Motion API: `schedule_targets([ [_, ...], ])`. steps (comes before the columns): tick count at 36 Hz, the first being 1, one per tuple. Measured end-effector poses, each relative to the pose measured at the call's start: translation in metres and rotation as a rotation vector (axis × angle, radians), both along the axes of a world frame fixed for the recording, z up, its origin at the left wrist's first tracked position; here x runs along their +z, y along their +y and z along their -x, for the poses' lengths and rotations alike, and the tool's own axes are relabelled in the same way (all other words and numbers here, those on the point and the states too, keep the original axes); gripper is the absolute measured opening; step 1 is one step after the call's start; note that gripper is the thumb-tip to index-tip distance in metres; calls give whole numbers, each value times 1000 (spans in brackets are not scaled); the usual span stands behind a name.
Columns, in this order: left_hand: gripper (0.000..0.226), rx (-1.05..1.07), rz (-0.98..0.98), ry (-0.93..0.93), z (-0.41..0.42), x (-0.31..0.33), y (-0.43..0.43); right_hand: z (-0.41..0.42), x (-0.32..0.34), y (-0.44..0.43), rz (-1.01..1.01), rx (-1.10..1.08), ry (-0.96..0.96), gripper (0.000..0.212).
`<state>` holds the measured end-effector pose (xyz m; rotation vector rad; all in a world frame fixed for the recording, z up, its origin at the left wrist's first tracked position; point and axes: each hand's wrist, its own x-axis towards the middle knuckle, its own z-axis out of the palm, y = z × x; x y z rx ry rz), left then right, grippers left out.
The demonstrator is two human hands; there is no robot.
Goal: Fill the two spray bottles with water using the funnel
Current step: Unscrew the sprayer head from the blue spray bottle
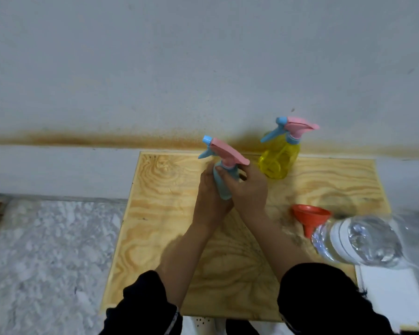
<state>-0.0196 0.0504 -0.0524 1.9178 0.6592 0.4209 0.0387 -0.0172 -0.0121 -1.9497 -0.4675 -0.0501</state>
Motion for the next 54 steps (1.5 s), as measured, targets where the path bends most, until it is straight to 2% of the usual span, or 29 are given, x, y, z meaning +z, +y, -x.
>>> schedule_targets([
  [4,75,38,2,5,24,7,-18,22,6,-17,-2,-52,43,36],
  [10,91,3,-55,37,52,31,-32,45,19,-38,-100,-83,100,29],
  [14,93,-7,-100,57,64,44,-37,54,31,-48,-115,-55,124,29],
  [17,89,-60,-100,87,74,48,-35,57,40,-58,-138,48,159,25],
  [21,94,-172,-36,112,83,53,-26,57,50,-70,-183,316,347,26],
  [25,88,-172,-30,98,91,61,-24,62,56,-72,-233,453,440,25],
  [27,84,-176,-42,54,95,64,-26,66,60,-71,-268,418,439,14],
  [31,87,-179,-42,46,97,69,-29,75,56,-66,-436,224,452,26],
  [35,86,-186,-11,46,99,68,-31,81,54,-66,-403,161,415,15],
  [38,87,-186,2,41,101,67,-31,87,50,-69,-439,156,482,21],
  [40,86,-196,-4,42,102,66,-32,90,45,-71,-485,160,528,18],
  [43,85,-195,-10,32,103,66,-33,95,45,-72,-477,116,505,35],
  [47,83,-181,-5,29,101,67,-36,100,46,-68,-488,44,481,12],
  [54,79,-155,-20,43,99,70,-35,98,48,-66,-562,44,562,30],
])
